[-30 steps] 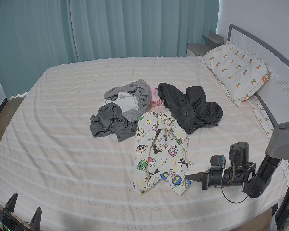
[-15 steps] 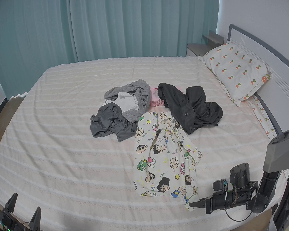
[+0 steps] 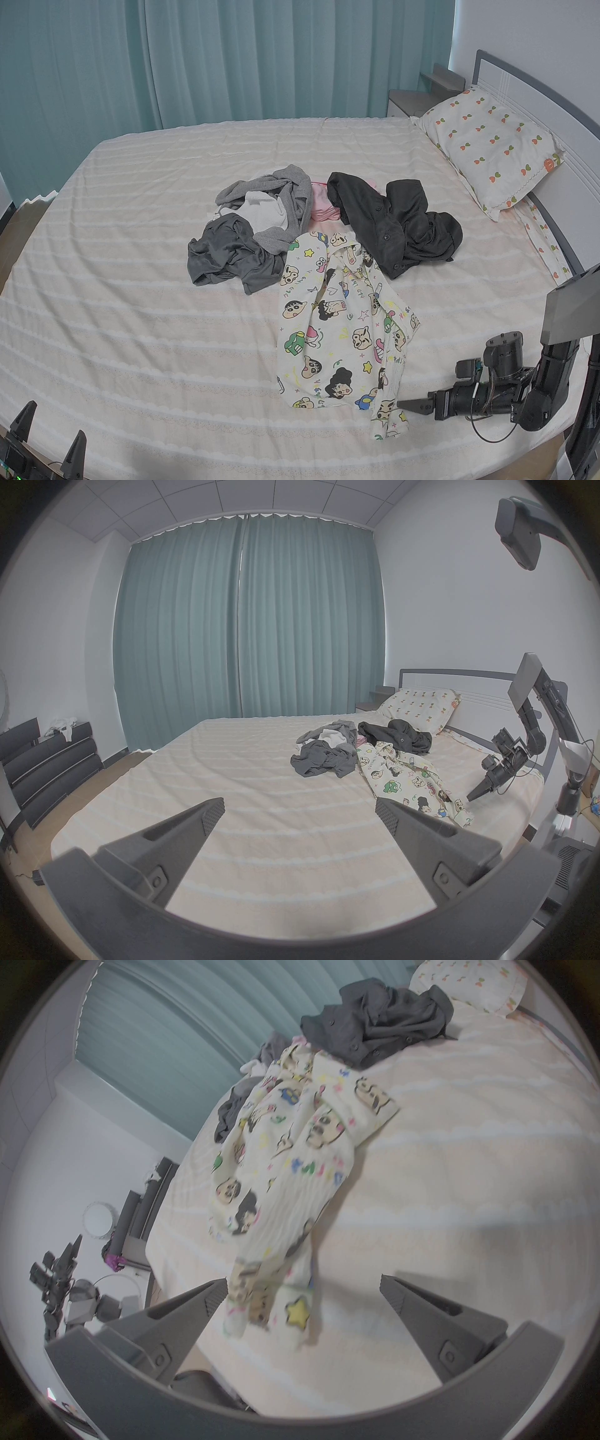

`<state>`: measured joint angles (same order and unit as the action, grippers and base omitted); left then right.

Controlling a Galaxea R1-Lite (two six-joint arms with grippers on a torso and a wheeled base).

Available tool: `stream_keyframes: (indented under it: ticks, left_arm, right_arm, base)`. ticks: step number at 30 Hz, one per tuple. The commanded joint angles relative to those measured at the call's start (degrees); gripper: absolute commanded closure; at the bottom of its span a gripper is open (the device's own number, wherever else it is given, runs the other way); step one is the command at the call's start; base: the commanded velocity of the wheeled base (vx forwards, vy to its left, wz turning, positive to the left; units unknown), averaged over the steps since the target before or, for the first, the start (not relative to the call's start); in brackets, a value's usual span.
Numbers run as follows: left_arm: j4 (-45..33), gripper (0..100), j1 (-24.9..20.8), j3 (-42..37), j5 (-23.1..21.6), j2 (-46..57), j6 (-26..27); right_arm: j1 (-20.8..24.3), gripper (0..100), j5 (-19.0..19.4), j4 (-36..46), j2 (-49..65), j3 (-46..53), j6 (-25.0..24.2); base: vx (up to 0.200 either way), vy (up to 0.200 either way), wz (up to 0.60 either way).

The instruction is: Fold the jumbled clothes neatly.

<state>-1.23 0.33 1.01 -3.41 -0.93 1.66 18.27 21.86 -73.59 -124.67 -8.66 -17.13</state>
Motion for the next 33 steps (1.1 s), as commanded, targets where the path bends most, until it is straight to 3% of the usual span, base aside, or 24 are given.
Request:
stream_keyframes:
  ticks: [1, 5, 10, 21, 22, 28, 33]
  left_arm:
    - [0.00, 0, 0.02, -0.66, -0.10, 0.14, 0.28]
    - [0.00, 0, 0.02, -0.66, -0.10, 0.14, 0.28]
    - [0.09, 0, 0.02, -0.66, -0.10, 0.14, 0.89]
    - [0.09, 0, 0.02, -0.57, -0.37, 0.14, 1.42]
    - [0.09, 0, 0.02, -0.66, -0.63, 0.14, 1.42]
    - [0.18, 0, 0.02, -0.48, -1.33, 0.22, 3.44]
    - [0.44, 0, 0.02, -0.57, -1.33, -0.04, 3.26]
  right_arm:
    - [-1.05, 0, -1.82, 0.29, -3.12, -6.11, 0.08]
    - [2.20, 0, -2.87, 2.49, -1.63, -8.31, 0.08]
    - [6.86, 0, -4.02, 12.51, 0.04, -13.23, -0.01]
    - [13.63, 0, -12.45, 28.42, -3.12, -27.03, -0.01]
    - [14.07, 100, -12.63, 30.18, -2.94, -27.12, -0.01]
    - [14.60, 100, -12.89, 32.99, -1.45, -25.97, -0.27]
    - [14.86, 100, -11.93, 30.18, 4.79, -22.02, -1.51]
  base:
    - [0.000, 0.000, 0.00]
    - [0.000, 0.000, 0.00]
    - [0.000, 0.000, 0.00]
    - [0.000, 0.000, 0.00]
    - [0.000, 0.000, 0.00]
    - [0.000, 0.000, 0.00]
    - [0.000, 0.000, 0.00]
